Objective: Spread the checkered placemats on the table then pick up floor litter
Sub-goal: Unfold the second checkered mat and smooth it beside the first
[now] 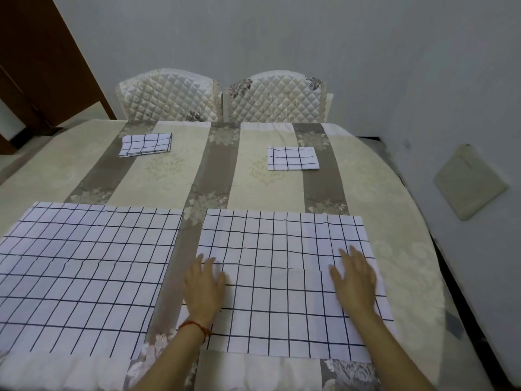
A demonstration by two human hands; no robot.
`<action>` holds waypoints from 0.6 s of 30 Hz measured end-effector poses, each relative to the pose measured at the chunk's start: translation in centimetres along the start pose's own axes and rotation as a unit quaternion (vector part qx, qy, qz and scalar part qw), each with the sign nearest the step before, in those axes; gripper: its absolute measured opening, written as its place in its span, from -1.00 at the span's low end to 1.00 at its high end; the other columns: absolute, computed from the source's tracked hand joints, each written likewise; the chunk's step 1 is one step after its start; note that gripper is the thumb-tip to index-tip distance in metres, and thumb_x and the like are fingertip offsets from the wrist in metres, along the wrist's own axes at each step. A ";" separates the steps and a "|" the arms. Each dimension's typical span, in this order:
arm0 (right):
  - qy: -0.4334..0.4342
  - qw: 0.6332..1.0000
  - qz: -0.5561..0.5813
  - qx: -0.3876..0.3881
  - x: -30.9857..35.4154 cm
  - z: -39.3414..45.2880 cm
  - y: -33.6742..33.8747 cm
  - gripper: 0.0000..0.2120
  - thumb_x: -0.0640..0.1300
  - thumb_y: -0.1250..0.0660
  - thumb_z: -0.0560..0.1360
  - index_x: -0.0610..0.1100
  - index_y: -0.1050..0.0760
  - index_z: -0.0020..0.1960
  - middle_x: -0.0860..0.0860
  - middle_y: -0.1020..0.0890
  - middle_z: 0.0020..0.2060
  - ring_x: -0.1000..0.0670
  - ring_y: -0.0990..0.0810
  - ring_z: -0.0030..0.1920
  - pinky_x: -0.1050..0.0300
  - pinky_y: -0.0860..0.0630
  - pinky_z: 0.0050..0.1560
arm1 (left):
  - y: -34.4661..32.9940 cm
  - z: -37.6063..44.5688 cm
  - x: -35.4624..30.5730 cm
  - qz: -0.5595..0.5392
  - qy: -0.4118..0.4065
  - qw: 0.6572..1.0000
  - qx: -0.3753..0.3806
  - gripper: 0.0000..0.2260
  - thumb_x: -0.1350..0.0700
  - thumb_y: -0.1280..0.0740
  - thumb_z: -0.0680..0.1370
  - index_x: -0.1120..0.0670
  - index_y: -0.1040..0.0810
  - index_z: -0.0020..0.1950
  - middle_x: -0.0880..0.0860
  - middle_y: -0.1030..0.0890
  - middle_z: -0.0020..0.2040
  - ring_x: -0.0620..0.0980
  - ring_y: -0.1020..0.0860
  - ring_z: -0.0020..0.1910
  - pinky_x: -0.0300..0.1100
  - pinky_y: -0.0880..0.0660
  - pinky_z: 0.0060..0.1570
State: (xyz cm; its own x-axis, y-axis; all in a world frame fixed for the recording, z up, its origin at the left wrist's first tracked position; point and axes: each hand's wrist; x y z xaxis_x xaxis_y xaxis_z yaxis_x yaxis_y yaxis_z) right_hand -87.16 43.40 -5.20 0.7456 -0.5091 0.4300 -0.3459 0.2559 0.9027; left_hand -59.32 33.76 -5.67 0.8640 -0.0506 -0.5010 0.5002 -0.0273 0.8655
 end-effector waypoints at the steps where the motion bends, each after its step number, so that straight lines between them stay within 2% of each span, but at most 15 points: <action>1: 0.030 0.999 -0.019 0.037 0.3 -0.2 -0.9 -0.44 0.19 -0.02 0.55 -0.06 -0.16 0.47 -0.01 -0.08 0.51 -0.07 -0.04 0.52 -0.04 0.09 0.49 | -0.9 0.1 -0.4 0.026 -0.034 0.999 0.015 -0.55 -0.13 -0.11 0.52 0.13 -0.47 0.26 0.20 -0.42 0.37 0.24 -0.35 0.37 0.18 -0.29 0.31; 3: 0.064 0.993 -0.053 0.084 0.2 -0.7 -2.8 -0.19 0.42 0.40 0.39 0.02 0.05 0.50 0.11 0.09 0.48 -0.01 0.10 0.53 0.03 0.25 0.47 | -3.0 0.1 -0.3 0.078 -0.099 0.990 0.060 -0.31 -0.33 0.18 0.49 0.05 -0.33 0.40 0.10 -0.24 0.48 0.19 -0.19 0.46 0.17 -0.08 0.38; 4: 0.067 0.991 -0.070 0.087 -0.1 -0.9 -3.7 -0.11 0.43 0.53 0.31 0.02 0.10 0.49 0.10 0.11 0.47 -0.01 0.10 0.53 0.04 0.28 0.46 | -3.8 -0.2 0.0 0.091 -0.117 0.986 0.082 -0.25 -0.38 0.30 0.45 0.01 -0.20 0.45 0.05 -0.12 0.50 0.13 -0.07 0.50 0.12 0.08 0.42; 5: 0.070 0.991 -0.088 0.079 -0.5 -1.2 -4.5 -0.13 0.42 0.54 0.33 0.01 0.10 0.48 0.05 0.06 0.48 -0.04 0.03 0.52 0.05 0.29 0.45 | -4.6 -0.5 0.5 0.104 -0.121 0.983 0.094 -0.24 -0.39 0.34 0.44 -0.02 -0.11 0.48 0.03 -0.06 0.50 0.09 0.01 0.51 0.06 0.19 0.45; 8: 0.057 0.990 -0.100 0.081 -0.9 -1.7 -4.9 -0.35 0.31 0.32 0.51 -0.03 -0.04 0.45 -0.02 -0.12 0.45 -0.11 -0.18 0.46 0.11 0.30 0.41 | -5.2 -1.4 1.6 0.154 -0.106 0.977 0.102 -0.39 -0.32 0.22 0.53 -0.03 -0.08 0.48 0.09 -0.23 0.49 0.06 0.03 0.49 -0.04 0.25 0.41; 12: 0.053 0.989 -0.107 0.088 -1.0 -2.3 -4.5 -0.40 0.27 0.24 0.54 -0.02 -0.07 0.46 -0.04 -0.19 0.45 -0.08 -0.20 0.44 0.12 0.30 0.42 | -4.9 -2.5 2.3 0.186 -0.092 0.975 0.075 -0.40 -0.29 0.17 0.54 -0.02 -0.08 0.49 0.06 -0.16 0.49 -0.02 0.28 0.50 -0.02 0.24 0.41; 18: 0.050 0.986 -0.114 0.113 -1.1 -2.9 -4.5 -0.41 0.27 0.22 0.55 -0.01 -0.07 0.46 -0.05 -0.24 0.45 -0.03 -0.09 0.46 0.09 0.26 0.43 | -5.0 -3.0 2.7 0.199 -0.089 0.974 0.065 -0.40 -0.30 0.16 0.53 -0.03 -0.11 0.48 0.07 -0.22 0.48 -0.04 0.31 0.50 -0.01 0.21 0.41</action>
State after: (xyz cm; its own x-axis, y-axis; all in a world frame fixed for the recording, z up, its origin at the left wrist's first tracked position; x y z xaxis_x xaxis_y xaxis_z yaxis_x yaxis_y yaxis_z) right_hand -84.77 45.23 -9.80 0.8667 -0.4462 0.2230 -0.2732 -0.0508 0.9606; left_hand -59.30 36.76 -11.33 0.9585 -0.2551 -0.1271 0.1060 -0.0951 0.9898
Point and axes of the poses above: each hand's wrist, its own z-axis towards the middle knuckle, its own y-axis out of the back of the hand, x = y × z
